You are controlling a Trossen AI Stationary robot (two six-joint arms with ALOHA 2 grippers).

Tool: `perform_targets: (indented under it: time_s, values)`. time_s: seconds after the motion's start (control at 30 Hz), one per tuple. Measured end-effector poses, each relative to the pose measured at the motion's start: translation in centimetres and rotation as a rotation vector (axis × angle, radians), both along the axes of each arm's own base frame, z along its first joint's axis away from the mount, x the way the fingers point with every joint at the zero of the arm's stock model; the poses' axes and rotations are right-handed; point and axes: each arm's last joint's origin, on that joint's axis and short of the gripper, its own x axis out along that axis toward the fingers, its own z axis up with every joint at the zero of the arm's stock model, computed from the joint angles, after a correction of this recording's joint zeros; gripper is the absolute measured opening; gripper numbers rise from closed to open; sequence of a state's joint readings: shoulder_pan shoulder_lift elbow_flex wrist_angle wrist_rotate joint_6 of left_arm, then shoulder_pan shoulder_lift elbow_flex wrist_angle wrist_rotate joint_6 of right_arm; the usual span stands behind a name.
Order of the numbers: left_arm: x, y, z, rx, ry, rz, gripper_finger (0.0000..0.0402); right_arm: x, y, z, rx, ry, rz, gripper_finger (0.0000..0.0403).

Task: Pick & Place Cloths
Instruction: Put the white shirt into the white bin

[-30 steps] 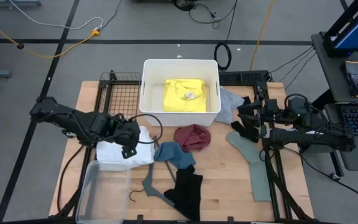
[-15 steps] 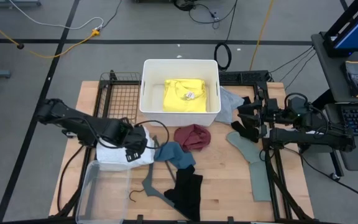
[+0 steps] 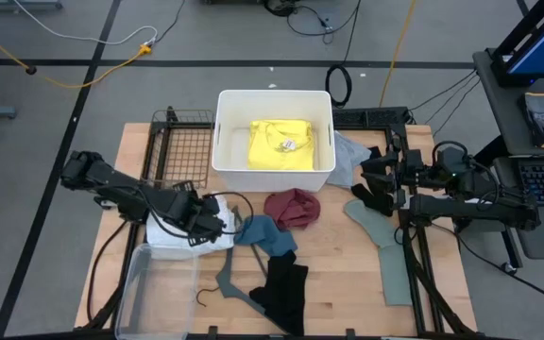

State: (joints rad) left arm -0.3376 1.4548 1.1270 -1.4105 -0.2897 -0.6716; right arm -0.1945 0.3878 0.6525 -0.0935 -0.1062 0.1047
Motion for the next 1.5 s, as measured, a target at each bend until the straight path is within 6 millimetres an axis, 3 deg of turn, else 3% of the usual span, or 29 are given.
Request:
perform_targets:
  time_s: [0.2,0.37,0.73,1.03,1.5]
  values:
    - [-1.0,-0.2,-1.3,-0.028,0.047,-0.020,0.0282,0.0,0.0,0.0,0.000,0.000,0.000,0.0142]
    - [-1.5,-0.1,-1.7,-0.077,-0.040,-0.012,0.0282,0.0,0.0,0.0,0.000,0.000,0.000,0.0142]
    - [-2.1,1.2,-0.4,-0.171,-0.161,0.137,0.0282,0.0,0.0,0.0,0.014,-0.001,0.001,0.0142]
    - [-0.2,2.7,0.1,-0.294,-0.341,0.233,0.0282,0.0,0.0,0.0,0.015,0.000,-0.001,0.0142]
    - [0.6,4.0,-3.7,-0.302,-0.134,0.256,0.0282,0.0,0.0,0.0,0.015,0.001,0.000,0.0142]
